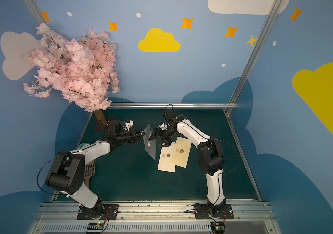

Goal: Fold the letter paper in half and place it into the envelope
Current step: Place the envelope at the center of the board.

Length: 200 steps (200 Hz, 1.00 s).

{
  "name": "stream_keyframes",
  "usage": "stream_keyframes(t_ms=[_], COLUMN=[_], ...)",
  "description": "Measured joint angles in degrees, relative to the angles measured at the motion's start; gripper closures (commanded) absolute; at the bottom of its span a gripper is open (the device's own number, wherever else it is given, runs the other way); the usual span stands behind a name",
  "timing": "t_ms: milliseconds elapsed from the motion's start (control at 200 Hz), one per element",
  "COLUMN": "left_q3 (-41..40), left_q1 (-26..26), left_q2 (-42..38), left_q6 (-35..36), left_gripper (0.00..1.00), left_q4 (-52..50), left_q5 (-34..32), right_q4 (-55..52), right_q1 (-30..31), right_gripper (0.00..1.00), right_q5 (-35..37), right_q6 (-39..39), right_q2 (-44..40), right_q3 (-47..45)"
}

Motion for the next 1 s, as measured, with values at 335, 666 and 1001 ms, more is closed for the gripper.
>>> stream_keyframes(t_ms=[335,666,1001], left_q3=[-8.7,-12.39,-7.39], left_q1=[0.83,0.98,2.08], left_q2=[-0.33,-2.19,-6.34], left_q6=[2.1,9.09,16.63], left_gripper=[0.97,0.58,0.09], left_q4=[0.98,-5.16,-18.12], left_q5=[-1.44,-6.38,-11.41], right_q4=[-0.85,-0.83,-0.52], right_q1=[-1.05,-1.05,-1.05], right_gripper=[0.15,0.15,0.15], right_q5=[1.36,1.79,1.84], right_q6=[-0.87,-0.96,-0.96], right_q2=[0.0,0.0,0.0], right_q3=[-0.81,-2.78,-4.81])
